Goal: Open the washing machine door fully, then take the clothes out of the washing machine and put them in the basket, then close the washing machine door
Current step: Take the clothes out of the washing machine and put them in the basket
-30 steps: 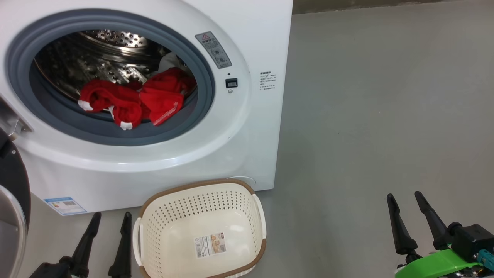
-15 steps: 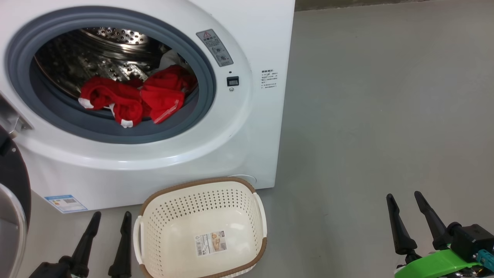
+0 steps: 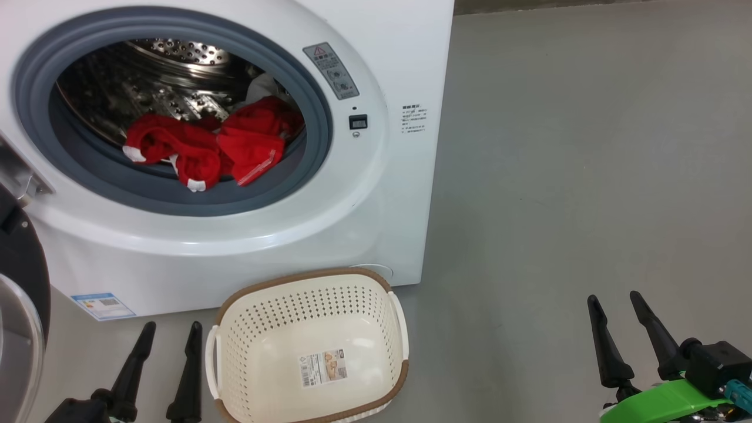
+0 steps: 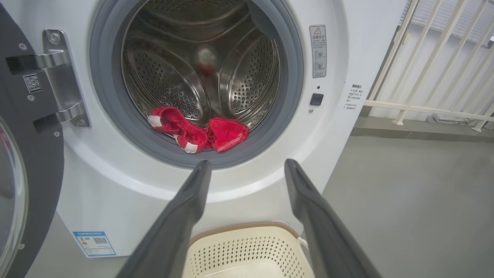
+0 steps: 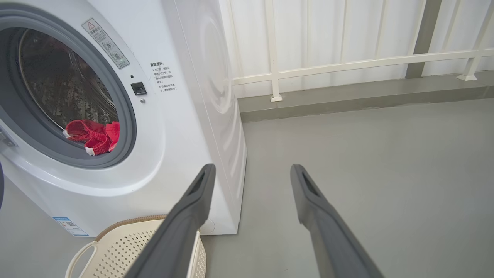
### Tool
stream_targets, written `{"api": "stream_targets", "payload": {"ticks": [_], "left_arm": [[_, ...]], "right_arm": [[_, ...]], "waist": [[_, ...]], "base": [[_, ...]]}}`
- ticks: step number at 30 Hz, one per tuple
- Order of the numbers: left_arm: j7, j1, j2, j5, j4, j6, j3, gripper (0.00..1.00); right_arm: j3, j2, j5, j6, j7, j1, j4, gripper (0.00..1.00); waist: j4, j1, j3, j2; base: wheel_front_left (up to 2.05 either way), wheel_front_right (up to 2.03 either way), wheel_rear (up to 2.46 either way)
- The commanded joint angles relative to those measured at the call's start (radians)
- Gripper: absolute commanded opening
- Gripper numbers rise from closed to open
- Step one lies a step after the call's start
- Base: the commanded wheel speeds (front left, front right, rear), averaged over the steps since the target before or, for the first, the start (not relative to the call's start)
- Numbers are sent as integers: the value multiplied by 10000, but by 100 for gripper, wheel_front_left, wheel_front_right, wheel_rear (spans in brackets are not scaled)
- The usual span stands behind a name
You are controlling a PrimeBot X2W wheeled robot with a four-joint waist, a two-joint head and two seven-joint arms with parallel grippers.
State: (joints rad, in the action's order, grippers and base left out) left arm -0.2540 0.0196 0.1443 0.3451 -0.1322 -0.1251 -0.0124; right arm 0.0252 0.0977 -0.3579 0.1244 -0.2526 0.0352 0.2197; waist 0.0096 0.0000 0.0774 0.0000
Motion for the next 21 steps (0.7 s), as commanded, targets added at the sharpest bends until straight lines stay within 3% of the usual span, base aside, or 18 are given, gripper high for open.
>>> {"api": "stream_targets", "payload": {"ticks": [1, 11, 21], "left_arm": [[-78, -393, 233, 95, 274, -55, -334, 100], [-78, -437, 256, 275, 406, -56, -372, 100], [-78, -501, 290, 318, 403, -56, -360, 100]], "right_arm": [[-181, 159, 137, 63, -92, -420, -252, 100], [-224, 156, 145, 63, -92, -462, -231, 100], [-242, 148, 160, 63, -92, -522, -231, 100]], "waist": [[10, 0, 11, 0], [36, 0, 38, 0], [31, 0, 95, 0]], "base": [[0, 0, 0], [23, -25, 2], [128, -133, 5]]}}
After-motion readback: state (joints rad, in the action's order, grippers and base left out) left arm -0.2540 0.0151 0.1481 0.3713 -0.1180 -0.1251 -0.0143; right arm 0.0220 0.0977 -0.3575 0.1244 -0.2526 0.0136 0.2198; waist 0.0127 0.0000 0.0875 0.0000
